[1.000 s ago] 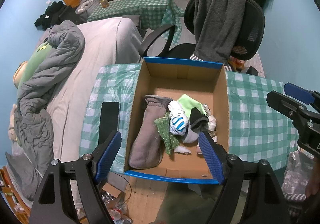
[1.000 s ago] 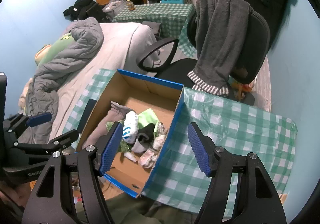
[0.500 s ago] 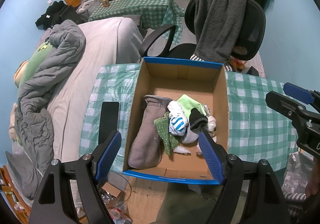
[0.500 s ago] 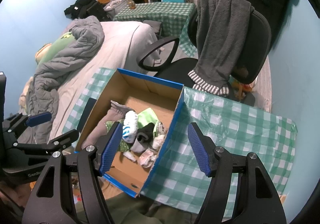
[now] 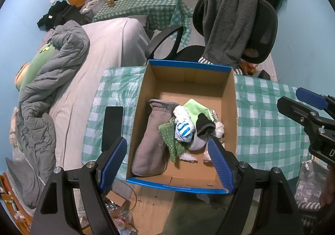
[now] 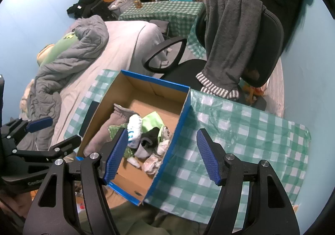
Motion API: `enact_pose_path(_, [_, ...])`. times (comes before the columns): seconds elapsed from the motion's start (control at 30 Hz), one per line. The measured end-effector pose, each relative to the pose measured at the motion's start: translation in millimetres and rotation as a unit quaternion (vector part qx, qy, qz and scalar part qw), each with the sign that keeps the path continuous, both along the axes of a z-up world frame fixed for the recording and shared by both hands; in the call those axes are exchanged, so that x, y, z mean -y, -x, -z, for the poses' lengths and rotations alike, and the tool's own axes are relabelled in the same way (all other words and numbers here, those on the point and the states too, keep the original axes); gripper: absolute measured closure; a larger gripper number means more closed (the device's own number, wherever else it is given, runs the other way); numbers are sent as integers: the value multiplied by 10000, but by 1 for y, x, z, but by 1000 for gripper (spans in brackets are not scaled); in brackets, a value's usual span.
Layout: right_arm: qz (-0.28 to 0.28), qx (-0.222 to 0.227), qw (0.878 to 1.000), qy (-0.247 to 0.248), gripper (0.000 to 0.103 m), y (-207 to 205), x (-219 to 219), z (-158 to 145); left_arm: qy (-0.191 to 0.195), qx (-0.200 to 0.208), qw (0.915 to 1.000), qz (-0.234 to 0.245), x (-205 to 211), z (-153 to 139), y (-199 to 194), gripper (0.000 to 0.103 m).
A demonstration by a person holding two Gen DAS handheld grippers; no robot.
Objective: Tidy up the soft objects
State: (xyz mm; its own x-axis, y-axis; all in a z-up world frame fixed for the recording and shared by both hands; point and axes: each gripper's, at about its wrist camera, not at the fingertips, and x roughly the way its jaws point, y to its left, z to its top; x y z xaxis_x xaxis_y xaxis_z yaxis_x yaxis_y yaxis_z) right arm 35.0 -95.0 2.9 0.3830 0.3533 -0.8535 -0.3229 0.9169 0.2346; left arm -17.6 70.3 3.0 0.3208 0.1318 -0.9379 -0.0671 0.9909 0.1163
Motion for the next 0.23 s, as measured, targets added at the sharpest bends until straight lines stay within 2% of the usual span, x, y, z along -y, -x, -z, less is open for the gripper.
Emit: enact_pose_path(0.23, [-9,-7,10000,-4,35,1,1,1,-2,-42,10000,1,2,1,-1,22])
